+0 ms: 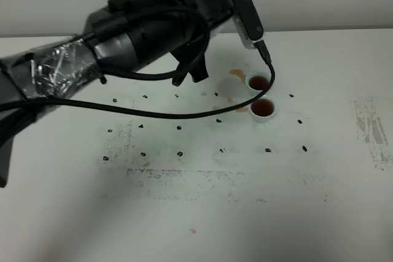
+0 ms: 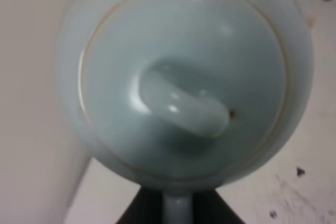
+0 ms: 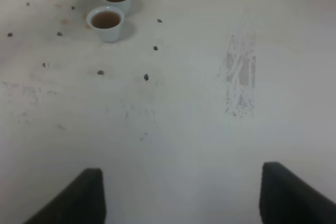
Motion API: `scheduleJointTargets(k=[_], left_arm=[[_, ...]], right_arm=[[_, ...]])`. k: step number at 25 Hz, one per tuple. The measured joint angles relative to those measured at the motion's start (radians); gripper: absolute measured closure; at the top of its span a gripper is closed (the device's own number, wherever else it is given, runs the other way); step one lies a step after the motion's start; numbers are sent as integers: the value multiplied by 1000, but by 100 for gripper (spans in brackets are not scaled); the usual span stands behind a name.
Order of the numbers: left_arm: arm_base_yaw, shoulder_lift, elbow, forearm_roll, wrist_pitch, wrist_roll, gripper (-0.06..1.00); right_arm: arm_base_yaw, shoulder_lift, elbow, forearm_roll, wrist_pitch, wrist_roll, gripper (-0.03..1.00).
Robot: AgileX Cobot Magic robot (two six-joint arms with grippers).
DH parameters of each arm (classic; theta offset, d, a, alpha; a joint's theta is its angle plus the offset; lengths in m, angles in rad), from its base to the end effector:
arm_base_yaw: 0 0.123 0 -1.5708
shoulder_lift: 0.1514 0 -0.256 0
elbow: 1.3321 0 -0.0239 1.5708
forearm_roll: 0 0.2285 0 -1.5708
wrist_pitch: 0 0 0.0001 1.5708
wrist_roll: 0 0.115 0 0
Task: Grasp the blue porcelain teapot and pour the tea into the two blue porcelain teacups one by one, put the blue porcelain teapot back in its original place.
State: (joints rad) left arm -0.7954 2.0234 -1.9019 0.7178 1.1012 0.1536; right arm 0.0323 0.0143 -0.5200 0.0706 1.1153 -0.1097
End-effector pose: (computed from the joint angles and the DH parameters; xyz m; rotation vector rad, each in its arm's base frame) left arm 0.3449 -0.2555 0.2708 1.3160 2.0532 0.6878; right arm 0.0229 0.0080 0.2555 -0.1542 2.0855 0.0383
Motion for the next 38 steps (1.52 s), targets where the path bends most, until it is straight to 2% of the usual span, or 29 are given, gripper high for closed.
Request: scheduleJointTargets(k=[3,8,13,20,26,32,35,38], left_arm=[[15,-35,19,-47,33,22,89],[43,-111,153,-140,16,68,89],[87,-199,329,-199,-12,-1,89],[153,-299,592,-293,-168,-130,89],[188,-311,766,-349,-319,-154,89],[218,-311,901,-355,-552,-167,89],[230,-311,941,-356,-607,-172,89],[246,-300,957,-356,-614,-188,89]], right_arm=[[0,0,0,0,0,0,38],[0,0,0,0,0,0,38],[0,0,0,0,0,0,38],[0,0,0,0,0,0,38],[0,0,0,0,0,0,38],[0,0,0,0,0,0,38],[0,0,0,0,0,0,38],[0,0,0,0,0,0,38]])
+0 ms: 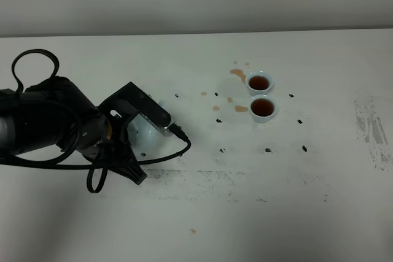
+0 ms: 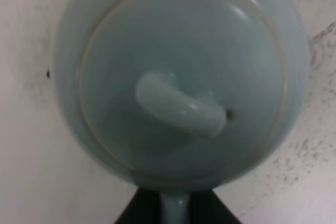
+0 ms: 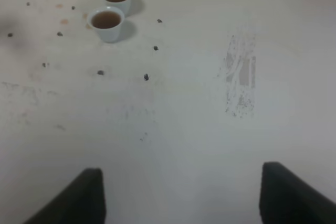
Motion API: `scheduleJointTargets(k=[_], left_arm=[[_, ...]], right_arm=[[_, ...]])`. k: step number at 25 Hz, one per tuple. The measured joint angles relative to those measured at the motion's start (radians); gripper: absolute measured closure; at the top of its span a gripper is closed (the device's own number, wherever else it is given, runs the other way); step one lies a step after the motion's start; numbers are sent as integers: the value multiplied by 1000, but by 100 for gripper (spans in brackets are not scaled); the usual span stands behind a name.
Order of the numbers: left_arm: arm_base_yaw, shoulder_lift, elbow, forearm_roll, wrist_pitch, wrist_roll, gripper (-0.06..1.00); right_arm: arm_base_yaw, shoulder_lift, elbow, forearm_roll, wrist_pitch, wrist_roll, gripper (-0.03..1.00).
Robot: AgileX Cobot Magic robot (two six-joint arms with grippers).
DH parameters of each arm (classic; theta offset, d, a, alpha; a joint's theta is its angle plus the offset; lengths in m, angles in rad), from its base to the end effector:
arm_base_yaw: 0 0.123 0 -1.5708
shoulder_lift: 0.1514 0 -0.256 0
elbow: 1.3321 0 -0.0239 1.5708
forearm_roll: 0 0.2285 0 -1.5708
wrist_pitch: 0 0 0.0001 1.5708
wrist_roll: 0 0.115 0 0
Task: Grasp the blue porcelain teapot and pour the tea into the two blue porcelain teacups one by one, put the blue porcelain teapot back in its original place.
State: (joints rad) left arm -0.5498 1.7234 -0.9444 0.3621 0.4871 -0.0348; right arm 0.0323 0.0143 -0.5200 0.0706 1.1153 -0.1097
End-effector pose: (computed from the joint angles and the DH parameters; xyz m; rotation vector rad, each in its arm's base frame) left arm 0.2776 -0.1477 0.1363 1.0552 2.4871 0.1486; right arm 0.0229 0.0080 0.2555 -0.1542 2.0855 0.0383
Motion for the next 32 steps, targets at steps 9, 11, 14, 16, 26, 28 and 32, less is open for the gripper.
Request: scheduleJointTargets(k=[9,11,14,16,26,28,32], left_arm=[[14,101,6,3,-51,-27,89],[14,112,6,3,-63,-29,89],[14,112,6,3,-68,-29,89],[14,112,6,2,-68,-30,89],[14,113,6,-59,-73,-59,89],[14,113,6,-64,-72,-85,89],[14,113,6,-70,-69,-113,89]], right_arm=[[0,0,0,0,0,0,38],[0,0,0,0,0,0,38],[0,0,0,0,0,0,38],[0,0,0,0,0,0,38],[0,0,0,1,0,0,38],[0,0,0,1,0,0,38],[0,0,0,2,0,0,38]])
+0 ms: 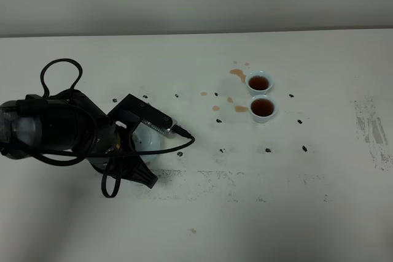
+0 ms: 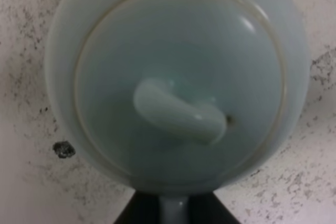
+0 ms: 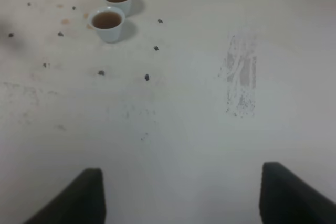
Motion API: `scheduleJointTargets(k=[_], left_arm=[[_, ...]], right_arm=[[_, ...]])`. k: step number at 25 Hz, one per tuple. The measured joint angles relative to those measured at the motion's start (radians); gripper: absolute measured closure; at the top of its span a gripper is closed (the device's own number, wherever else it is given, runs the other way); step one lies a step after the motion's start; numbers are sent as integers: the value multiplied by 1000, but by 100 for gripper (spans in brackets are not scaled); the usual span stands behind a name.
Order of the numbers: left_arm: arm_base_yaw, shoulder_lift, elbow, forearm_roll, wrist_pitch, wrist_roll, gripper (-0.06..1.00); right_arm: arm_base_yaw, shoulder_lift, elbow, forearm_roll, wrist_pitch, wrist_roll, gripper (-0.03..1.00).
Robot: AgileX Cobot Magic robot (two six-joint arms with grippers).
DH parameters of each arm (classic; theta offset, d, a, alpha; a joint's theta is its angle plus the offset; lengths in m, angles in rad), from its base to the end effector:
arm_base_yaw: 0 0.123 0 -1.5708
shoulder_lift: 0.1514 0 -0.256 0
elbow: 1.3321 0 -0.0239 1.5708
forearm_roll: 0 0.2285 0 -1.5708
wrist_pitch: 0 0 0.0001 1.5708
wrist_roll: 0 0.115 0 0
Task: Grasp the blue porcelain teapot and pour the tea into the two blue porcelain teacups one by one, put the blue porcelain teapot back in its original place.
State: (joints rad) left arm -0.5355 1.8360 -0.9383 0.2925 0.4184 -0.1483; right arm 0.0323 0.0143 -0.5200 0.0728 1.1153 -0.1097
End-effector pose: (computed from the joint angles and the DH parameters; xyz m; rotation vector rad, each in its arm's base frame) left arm 0.2806 -0.1508 0.1010 0.8632 2.6293 0.0560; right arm 0.0228 0.0083 0.2555 -0.1544 2.0854 0.0409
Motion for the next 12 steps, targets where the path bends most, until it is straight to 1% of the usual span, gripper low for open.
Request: scheduleJointTargets(k=[5,12], left_arm=[[0,0,0,-1,0,-17,89],[0,0,0,-5,0,-81,89]], right_arm=[[0,0,0,0,0,0,38],[0,0,0,0,0,0,38]])
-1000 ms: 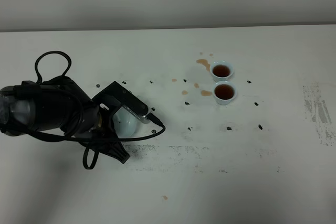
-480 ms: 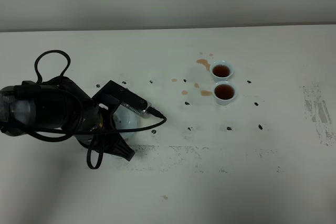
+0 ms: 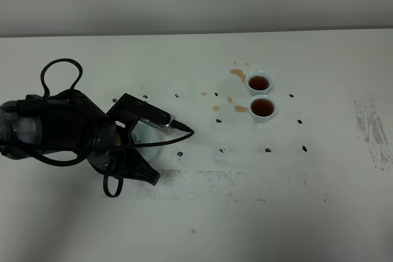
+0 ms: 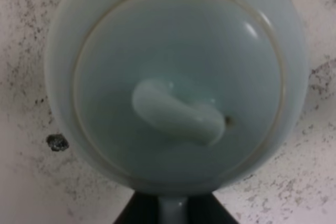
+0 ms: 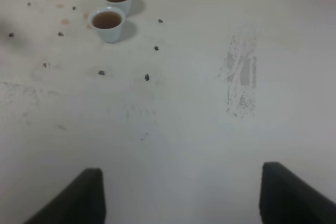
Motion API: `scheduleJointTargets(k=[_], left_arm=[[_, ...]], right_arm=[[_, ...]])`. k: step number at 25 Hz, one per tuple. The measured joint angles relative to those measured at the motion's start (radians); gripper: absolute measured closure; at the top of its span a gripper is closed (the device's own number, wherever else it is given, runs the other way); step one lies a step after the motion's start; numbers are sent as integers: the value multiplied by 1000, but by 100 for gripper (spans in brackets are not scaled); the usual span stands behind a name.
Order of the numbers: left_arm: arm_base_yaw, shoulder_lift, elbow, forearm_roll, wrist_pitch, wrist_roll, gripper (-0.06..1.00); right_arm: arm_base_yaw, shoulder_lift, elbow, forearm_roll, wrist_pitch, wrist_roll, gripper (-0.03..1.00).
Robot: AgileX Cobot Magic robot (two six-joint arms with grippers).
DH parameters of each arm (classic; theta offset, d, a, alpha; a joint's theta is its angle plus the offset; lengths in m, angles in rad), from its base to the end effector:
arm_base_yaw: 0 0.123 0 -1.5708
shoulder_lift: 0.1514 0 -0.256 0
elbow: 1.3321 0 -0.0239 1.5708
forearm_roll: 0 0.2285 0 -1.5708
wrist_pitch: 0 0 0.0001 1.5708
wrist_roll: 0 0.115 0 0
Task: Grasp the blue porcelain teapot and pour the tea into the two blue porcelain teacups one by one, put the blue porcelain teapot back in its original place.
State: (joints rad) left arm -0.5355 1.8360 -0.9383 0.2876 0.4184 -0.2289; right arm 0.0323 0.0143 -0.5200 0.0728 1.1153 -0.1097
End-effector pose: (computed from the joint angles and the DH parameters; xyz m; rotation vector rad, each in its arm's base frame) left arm 0.2805 -0.1510 0.1010 0.7510 2.6634 0.0313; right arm 0.0228 0.0083 0.2555 -0.1544 2.0854 0.0409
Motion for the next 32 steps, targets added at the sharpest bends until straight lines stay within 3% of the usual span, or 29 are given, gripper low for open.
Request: scheduleJointTargets(k=[24,32], left_arm=[[0,0,20,0,-55,-54,89],[0,5,22,0,-59,-55,77]], right_arm=[[0,0,0,1,0,0,38],[0,0,0,1,0,0,38]])
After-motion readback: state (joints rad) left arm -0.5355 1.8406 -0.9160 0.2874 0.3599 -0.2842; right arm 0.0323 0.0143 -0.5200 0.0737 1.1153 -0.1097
